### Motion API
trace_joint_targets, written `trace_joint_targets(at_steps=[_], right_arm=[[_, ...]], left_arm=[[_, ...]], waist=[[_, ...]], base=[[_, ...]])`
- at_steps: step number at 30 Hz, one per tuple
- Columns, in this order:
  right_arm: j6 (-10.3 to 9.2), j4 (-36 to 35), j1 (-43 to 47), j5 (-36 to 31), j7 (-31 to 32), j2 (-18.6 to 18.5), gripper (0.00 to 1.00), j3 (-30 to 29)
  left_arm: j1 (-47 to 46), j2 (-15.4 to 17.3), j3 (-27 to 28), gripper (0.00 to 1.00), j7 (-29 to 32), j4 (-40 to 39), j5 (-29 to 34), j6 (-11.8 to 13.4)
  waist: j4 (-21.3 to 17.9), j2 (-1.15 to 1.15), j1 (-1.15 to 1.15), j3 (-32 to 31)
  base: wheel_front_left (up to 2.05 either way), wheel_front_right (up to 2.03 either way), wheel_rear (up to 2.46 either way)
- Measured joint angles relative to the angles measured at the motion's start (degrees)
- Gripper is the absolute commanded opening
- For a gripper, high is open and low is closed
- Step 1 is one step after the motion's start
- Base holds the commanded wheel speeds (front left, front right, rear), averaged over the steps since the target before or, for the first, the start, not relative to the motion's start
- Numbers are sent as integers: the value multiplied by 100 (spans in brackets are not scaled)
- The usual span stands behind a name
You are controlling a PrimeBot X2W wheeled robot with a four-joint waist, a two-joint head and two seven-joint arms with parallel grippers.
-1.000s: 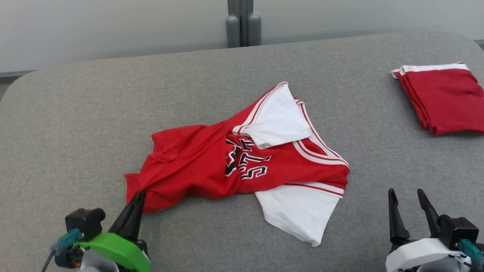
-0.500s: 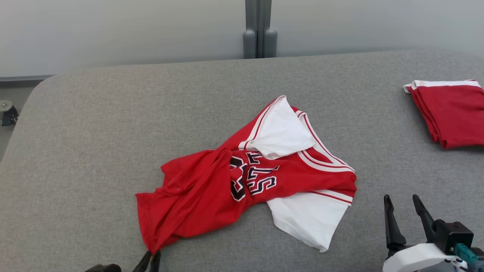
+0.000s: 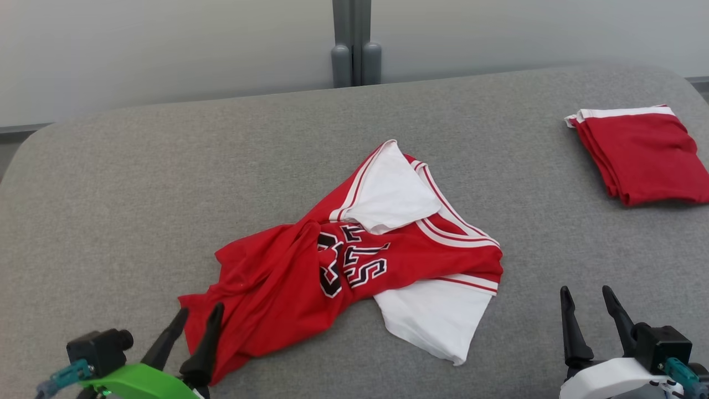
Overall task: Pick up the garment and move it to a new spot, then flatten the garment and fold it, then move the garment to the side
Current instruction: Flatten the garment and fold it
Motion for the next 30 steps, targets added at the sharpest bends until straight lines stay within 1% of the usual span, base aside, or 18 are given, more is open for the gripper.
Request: trace_joint_targets(at_steps=[3, 5, 7, 9, 14, 15, 16, 17, 18, 21, 24, 27, 30], right_arm=[[0, -5, -2, 0, 0, -4, 100, 2], [0, -10, -21, 0, 0, -3, 100, 31], [0, -16, -44, 1, 0, -4, 100, 37], [0, -15, -87, 0, 0, -1, 100, 53], [0, -24, -177, 0, 0, -1, 100, 65], [0, -25, -179, 0, 0, -1, 100, 59], [0, -24, -180, -1, 0, -2, 100, 53], [0, -23, -181, -2, 0, -1, 100, 45], [0, -22, -181, -2, 0, -3, 100, 42], [0, -19, -185, -2, 0, -2, 100, 32], [0, -14, -181, -3, 0, -2, 100, -5], [0, 0, -147, -11, 0, -2, 100, -46], [0, 1, -69, -11, 0, -3, 100, -103]], left_arm=[[-240, 183, 41, 100, 103, 71, 151, 81], [-483, 271, -130, 100, 275, 330, 368, 55], [-724, 209, -221, 100, 352, 641, 369, -56], [-1044, 194, -364, 100, 453, 1056, 545, -187], [-1602, -2, -634, 100, 555, 1942, 661, -543], [-1704, -45, -710, 79, 608, 2104, 672, -630], [-1789, -105, -756, 42, 648, 2254, 664, -692], [-1854, -151, -788, 29, 643, 2375, 660, -727], [-1940, -176, -812, 0, 570, 2531, 701, -734], [-2163, -196, -768, 0, 193, 2870, 845, -759], [-2263, -302, -809, 0, -200, 2969, 976, -827], [-2275, -357, -839, 0, -677, 2796, 1066, -877], [-2234, -390, -818, 0, -927, 2294, 1218, -910]], waist=[[-100, 0, 0, 28], [-164, 0, 0, 66], [-212, 0, 0, 118], [-273, 0, 0, 173], [-419, 0, 0, 281], [-446, 0, 0, 305], [-470, 0, 0, 325], [-489, 0, 0, 338], [-510, 0, 0, 350], [-552, 0, 0, 354], [-553, 0, 0, 300], [-537, 0, 0, 210], [-505, 0, 0, 92]], base=[[0, 0, 0], [0, 0, 0], [0, 0, 0], [0, 0, 0], [0, 0, 0], [0, 0, 0], [0, 0, 0], [0, 0, 0], [0, 0, 0], [0, 0, 0], [0, 0, 0], [0, 0, 0], [0, 0, 0]])
